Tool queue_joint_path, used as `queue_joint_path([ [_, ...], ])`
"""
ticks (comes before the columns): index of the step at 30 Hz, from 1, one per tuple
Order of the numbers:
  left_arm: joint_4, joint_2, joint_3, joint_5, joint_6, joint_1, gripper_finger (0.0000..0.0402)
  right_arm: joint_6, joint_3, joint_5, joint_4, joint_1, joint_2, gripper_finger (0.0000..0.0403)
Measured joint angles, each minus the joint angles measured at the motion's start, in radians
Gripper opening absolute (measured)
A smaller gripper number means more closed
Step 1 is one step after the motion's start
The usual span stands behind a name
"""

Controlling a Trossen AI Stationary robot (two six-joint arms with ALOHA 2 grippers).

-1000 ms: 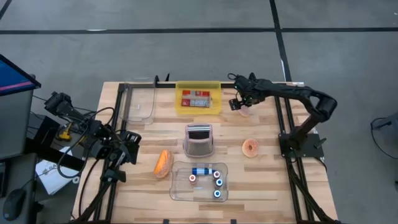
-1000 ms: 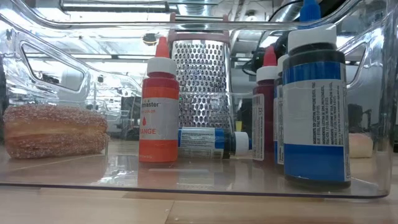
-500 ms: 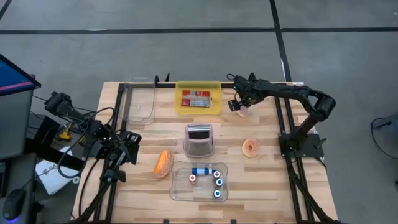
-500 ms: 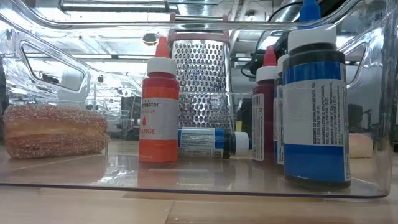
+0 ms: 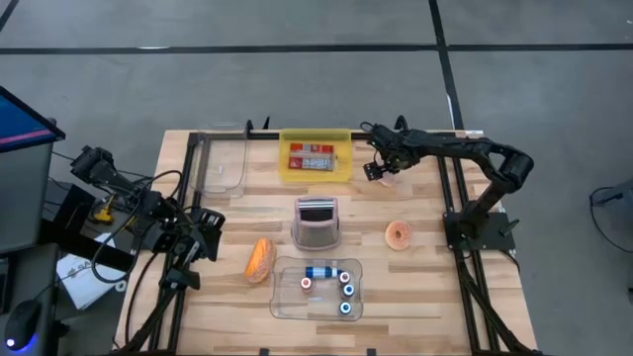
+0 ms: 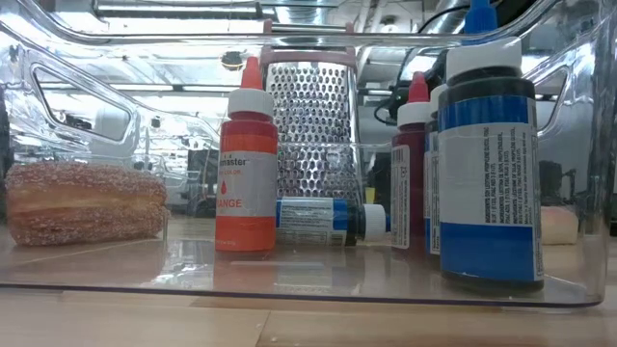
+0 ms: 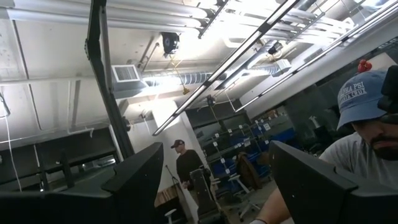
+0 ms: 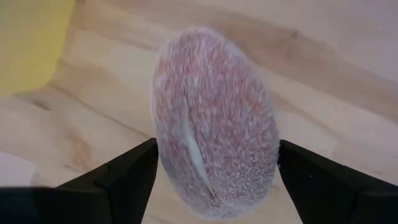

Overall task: Pick & Place Food Item
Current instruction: Put the pink donut into the top transparent bin

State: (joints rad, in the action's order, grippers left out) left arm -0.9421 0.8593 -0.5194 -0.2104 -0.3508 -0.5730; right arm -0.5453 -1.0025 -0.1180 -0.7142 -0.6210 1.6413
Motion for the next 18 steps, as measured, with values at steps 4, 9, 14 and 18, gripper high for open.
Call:
queue_joint_path([
  [4, 0.000, 0.000, 0.000, 0.000, 0.000, 0.000, 0.0285, -0.002, 0.030, 0.013, 0.022, 0.011, 0.001, 0.0335],
  [9, -0.001, 0.000, 0.000, 0.000, 0.000, 0.000, 0.0285, -0.005, 0.042, 0.043, 0.067, 0.019, 0.001, 0.0355],
  [14, -0.001, 0.000, 0.000, 0.000, 0.000, 0.000, 0.0285, -0.004, 0.042, 0.043, 0.102, 0.019, 0.001, 0.0353],
  [18, -0.001, 0.000, 0.000, 0.000, 0.000, 0.000, 0.0285, -0.003, 0.042, 0.049, 0.105, 0.019, 0.001, 0.0345],
])
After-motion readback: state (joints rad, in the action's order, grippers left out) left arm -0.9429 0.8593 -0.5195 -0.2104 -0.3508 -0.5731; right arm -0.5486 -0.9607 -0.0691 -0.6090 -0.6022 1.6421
